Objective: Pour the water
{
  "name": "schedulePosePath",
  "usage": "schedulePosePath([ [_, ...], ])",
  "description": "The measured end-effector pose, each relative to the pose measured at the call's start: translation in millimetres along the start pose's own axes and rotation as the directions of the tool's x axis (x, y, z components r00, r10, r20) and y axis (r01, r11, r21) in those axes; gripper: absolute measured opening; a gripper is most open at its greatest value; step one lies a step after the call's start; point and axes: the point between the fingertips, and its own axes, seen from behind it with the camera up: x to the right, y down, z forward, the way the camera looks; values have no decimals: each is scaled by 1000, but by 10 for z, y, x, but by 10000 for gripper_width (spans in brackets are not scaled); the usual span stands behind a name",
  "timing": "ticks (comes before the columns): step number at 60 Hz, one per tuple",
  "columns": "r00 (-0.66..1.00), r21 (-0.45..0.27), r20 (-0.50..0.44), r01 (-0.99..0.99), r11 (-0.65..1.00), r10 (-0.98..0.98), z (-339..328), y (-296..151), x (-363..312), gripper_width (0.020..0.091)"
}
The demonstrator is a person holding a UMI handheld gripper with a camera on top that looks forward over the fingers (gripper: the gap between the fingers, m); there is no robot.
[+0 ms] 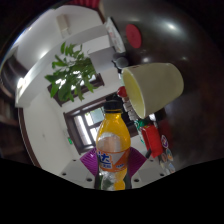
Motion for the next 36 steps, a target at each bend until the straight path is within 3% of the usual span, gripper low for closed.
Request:
schedulePosePath([
  [9, 985, 33, 16, -170, 985, 170, 34, -185, -28, 360],
  [22, 985, 32, -6, -170, 985, 171, -1, -196, 48, 361],
  [28, 999, -15, -44, -29, 999, 28, 8, -36, 23, 361],
  [36, 909, -149, -53, 402, 903, -414, 51, 308, -181, 360],
])
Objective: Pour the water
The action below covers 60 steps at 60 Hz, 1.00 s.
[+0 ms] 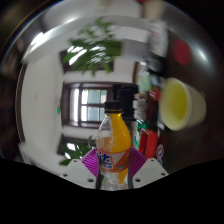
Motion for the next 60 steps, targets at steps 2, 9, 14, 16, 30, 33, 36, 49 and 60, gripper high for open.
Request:
schedulePosePath([
  [2, 990, -16, -1, 143, 990, -143, 19, -14, -126, 361],
  [9, 817, -11, 7, 577, 817, -577, 34, -149, -652, 359],
  [14, 595, 16, -7, 804, 595, -804, 4, -336, -954, 359],
  [16, 501, 21, -36, 865, 501, -865, 8, -383, -1050, 360],
  [30, 23, -31, -335, 999, 35, -942, -86, -1577, -1111, 358],
  [33, -18, -57, -384, 998, 4, -923, -108, -1823, -1001, 374],
  [36, -45, -79, -414, 997, -13, -909, -89, -2086, -829, 370],
  [49, -73, -192, -486, 981, 25, -871, -85, -2807, 86, 371],
  [60, -35, -207, -516, 975, 85, -856, -97, -3099, 729, 374],
])
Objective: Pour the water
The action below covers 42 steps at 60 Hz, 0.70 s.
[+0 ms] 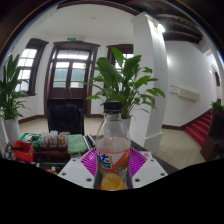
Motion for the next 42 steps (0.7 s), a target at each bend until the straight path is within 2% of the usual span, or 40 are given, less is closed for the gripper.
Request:
schedulePosePath([
  [3, 1000, -9, 8, -17, 1000, 17, 26, 150, 2, 372],
  [4, 1000, -17, 11, -21, 1000, 21, 58, 197, 15, 392],
  [6, 999, 33, 10, -35, 999, 35, 15, 153, -3, 374],
  [15, 996, 49, 10, -85, 995, 84, -3, 179, 46, 371],
  [23, 996, 41, 16, -87, 995, 86, 3, 175, 48, 428],
  [31, 997, 26, 22, -69, 997, 69, 41, 168, 39, 513],
  [35, 997, -5, 41, -60, 998, 60, 19, 234, -3, 624],
  [36, 997, -11, 48, -62, 998, 62, -21, 246, 6, 683],
  [38, 996, -20, 64, -67, 998, 68, -32, 260, -33, 733],
  [42, 993, -37, 89, -76, 996, 79, -131, 316, -71, 747],
])
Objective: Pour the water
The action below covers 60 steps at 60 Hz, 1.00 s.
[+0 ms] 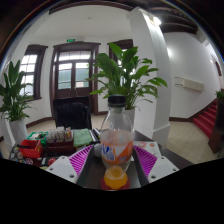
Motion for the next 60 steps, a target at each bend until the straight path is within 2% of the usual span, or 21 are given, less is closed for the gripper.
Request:
schedulePosePath([
  [12, 999, -69, -6, 33, 997, -33, -614, 372, 39, 743],
  [19, 999, -99, 39, 35, 995, -31, -1095, 526, -41, 745],
  [37, 992, -31, 123, 31, 999, -27, -2163, 127, -214, 742],
  [60, 974, -17, 216, 69, 997, -64, -2667, 39, -596, 745],
])
